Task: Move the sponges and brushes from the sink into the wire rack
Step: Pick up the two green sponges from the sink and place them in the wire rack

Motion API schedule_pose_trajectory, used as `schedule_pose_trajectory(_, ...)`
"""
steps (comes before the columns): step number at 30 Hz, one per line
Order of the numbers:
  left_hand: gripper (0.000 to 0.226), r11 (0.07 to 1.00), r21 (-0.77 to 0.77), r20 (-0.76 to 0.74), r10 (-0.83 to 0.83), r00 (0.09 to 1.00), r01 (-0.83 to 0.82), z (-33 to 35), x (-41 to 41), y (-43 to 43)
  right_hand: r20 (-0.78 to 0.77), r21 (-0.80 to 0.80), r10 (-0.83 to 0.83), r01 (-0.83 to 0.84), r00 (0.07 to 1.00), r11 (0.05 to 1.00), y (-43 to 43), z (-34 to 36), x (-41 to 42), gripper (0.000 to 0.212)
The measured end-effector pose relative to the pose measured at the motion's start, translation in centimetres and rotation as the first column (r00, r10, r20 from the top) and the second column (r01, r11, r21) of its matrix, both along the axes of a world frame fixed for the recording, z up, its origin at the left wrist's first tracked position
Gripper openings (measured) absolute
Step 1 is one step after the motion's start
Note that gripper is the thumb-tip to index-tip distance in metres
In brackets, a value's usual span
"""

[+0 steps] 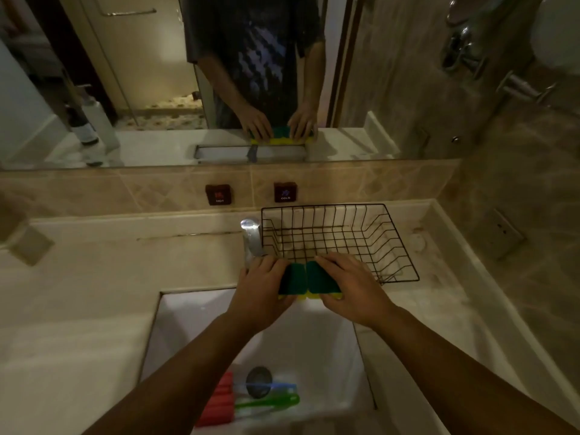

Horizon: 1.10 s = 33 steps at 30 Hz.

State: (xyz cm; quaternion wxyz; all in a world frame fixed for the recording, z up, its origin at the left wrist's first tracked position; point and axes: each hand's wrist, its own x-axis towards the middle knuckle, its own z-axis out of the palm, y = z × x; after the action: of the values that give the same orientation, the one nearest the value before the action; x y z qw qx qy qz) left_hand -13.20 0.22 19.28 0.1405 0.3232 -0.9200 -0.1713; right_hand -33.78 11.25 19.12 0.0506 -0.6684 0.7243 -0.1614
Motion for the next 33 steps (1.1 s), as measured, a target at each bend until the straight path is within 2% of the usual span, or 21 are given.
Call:
schedule_pose_trajectory(5, 0.061, 0.998, 0.004, -0.027, 0.055, 0.998, -0.055, -0.2, -3.8, 0.2, 0.049, 0.044, 0.024, -0.026, 0.998, 0.999, -1.0, -0.4, -4.1, 0.074)
schedule_pose_trajectory(9, 0.066, 0.997, 0.005, 0.031, 0.082, 0.996, -0.082, -0.5, -6.5, -0.3, 0.038, 0.056, 0.042, -0.044, 0.998, 0.997, -1.9, -0.7, -6.7, 0.073)
schedule_pose_trajectory(15, 0.065, 0.997, -0.008, 0.073, 0.074, 0.995, -0.073, -1.4, -8.5, -1.4, 0.067, 0.100, 0.036, -0.043, 0.997, 0.994, -3.3, -2.1, -8.7, 0.073)
schedule_pose_trajectory(24, 0.063, 0.997, -0.012, 0.073, 0.073, 0.995, -0.072, -2.3, -10.8, -5.0, 0.121, 0.082, 0.073, -0.084, 0.990, 0.993, -7.4, -3.1, -11.2, 0.073)
schedule_pose_trajectory(28, 0.067, 0.997, 0.019, 0.094, 0.070, 0.993, -0.072, -2.9, -12.0, -6.4, 0.137, 0.083, 0.034, -0.046, 0.990, 0.996, -8.7, -3.9, -12.0, 0.073)
schedule_pose_trajectory(33, 0.063, 0.984, 0.123, 0.082, 0.115, 0.990, -0.125, -4.4, -13.5, -7.5, 0.097, 0.103, -0.037, 0.027, 0.995, 0.994, -10.3, -5.4, -12.9, 0.061)
